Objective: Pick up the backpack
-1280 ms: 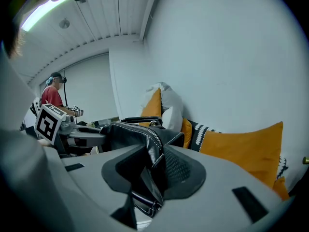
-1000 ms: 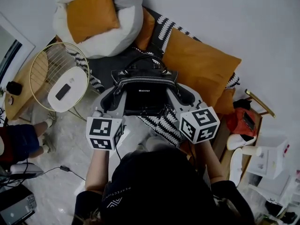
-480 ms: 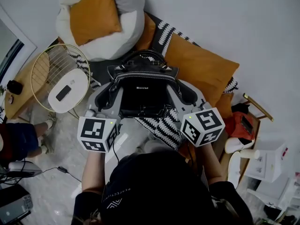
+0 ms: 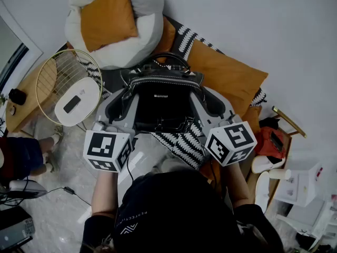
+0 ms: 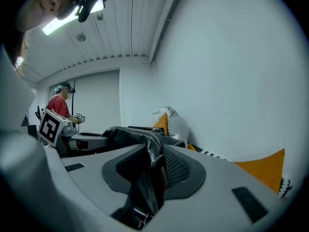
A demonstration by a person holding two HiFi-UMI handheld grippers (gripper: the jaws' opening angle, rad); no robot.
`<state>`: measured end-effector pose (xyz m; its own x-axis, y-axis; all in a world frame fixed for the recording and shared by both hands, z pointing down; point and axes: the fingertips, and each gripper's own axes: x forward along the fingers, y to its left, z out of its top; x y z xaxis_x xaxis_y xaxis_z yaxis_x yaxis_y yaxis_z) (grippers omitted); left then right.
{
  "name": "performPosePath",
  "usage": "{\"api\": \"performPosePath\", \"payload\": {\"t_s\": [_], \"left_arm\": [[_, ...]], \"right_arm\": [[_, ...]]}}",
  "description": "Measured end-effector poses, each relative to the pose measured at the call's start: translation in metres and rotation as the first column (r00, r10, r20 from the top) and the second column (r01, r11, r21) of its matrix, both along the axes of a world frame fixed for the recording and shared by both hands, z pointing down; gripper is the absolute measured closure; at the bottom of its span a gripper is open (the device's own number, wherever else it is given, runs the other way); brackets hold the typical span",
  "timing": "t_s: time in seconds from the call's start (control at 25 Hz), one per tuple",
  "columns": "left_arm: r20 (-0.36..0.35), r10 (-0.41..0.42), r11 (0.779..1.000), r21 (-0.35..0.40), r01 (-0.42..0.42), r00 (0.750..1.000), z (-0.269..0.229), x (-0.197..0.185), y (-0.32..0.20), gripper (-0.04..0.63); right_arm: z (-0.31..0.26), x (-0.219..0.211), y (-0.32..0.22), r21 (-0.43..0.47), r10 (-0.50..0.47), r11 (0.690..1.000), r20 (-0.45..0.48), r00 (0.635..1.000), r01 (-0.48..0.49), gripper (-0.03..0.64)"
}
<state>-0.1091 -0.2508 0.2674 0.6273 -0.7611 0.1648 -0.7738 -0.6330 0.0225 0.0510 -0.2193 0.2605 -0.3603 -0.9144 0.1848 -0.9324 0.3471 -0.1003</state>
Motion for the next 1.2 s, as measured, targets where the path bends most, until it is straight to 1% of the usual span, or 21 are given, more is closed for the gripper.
{"api": "performPosePath", "payload": {"t_s": [0.48,1.2], "left_arm": [[0.004,0.01,1.0,0.002,-0.01,1.0,-0.002,0.001,0.01,0.485],[0.014,0.021,1.0,-0.013,-0.021,1.0,0.007,0.012,0.014,0.485]], "right_arm": [[-0.001,0.001,0.009,0.008,0.022,1.0,0.01,1.0,-0.022,0.514],[0.009,0.012,0.015,-0.01,0.038,0.999,0.02,0.999,-0.037,0.514]]}}
